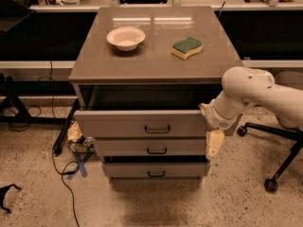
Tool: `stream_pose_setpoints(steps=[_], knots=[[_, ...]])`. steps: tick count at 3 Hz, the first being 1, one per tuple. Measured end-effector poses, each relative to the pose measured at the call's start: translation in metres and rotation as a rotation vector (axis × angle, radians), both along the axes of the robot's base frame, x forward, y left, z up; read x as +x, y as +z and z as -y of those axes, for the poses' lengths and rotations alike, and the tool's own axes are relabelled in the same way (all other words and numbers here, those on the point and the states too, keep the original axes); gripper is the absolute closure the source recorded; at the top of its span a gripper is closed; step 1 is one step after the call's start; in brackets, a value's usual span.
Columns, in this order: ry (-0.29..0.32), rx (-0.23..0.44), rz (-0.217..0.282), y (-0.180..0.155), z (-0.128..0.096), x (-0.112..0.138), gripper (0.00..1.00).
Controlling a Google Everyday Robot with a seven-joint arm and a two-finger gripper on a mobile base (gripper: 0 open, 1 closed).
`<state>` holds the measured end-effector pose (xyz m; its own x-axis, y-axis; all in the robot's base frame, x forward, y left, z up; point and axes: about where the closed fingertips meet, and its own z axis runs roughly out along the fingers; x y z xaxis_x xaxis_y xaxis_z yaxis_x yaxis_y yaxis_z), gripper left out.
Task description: Open top drawer
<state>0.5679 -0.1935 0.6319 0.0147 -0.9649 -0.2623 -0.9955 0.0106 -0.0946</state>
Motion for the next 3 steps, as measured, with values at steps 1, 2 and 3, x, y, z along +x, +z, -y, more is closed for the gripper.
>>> stream_pose_setpoints(steps=[1, 2, 3], knots=[[0.0, 0.0, 0.0, 0.0, 0.0, 0.0, 0.18], [0.0, 0.0, 0.0, 0.0015, 0.0, 0.0, 0.41], [0.0, 0.0, 0.0, 0.0079, 0.0, 0.0, 0.65]])
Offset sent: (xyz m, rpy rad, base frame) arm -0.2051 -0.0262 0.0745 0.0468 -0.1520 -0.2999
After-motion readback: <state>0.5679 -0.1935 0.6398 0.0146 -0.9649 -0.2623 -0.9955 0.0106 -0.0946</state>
